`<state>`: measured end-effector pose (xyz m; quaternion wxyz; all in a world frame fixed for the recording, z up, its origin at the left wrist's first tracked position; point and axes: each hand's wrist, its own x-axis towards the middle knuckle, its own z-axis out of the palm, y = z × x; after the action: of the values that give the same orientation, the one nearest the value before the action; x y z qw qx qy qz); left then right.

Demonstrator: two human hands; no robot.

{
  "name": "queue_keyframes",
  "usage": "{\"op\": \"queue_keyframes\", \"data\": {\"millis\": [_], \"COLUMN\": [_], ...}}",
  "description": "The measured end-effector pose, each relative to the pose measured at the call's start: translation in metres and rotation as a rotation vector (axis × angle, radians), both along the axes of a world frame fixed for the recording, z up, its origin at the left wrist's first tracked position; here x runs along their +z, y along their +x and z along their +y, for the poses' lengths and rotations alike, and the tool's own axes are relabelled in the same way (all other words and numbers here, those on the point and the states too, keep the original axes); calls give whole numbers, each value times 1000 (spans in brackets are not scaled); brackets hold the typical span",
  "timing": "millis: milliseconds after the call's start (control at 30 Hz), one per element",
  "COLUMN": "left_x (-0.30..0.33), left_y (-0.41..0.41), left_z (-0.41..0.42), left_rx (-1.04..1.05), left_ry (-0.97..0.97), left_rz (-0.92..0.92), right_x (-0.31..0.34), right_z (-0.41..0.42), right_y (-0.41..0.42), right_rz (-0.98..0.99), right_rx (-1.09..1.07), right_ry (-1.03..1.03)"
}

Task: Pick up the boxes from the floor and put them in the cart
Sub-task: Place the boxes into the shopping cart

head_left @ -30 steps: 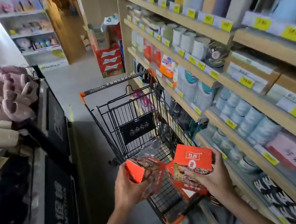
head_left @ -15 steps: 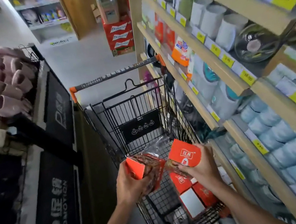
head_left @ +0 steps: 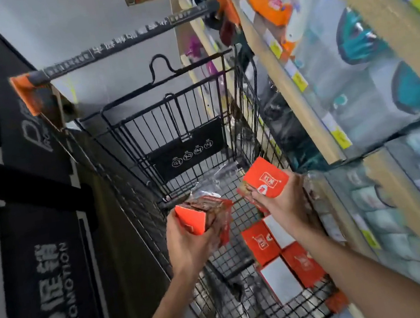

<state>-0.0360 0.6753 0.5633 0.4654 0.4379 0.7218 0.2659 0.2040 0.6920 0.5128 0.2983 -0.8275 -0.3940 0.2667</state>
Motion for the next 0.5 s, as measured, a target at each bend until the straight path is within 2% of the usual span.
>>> {"op": "queue_keyframes", "data": {"millis": [333, 500], "left_x": [-93, -117], "left_y": [15, 20], "left_z": [3, -4], "left_rx": [21, 14], "left_ry": [-76, -71], "left_rz": [-6, -11], "right_x": [-133, -165], "right_z": [-3, -19], "right_y": [0, -3], "right_rz": [-56, -164], "right_rx": [-28, 44], "right_ry": [-157, -153]}}
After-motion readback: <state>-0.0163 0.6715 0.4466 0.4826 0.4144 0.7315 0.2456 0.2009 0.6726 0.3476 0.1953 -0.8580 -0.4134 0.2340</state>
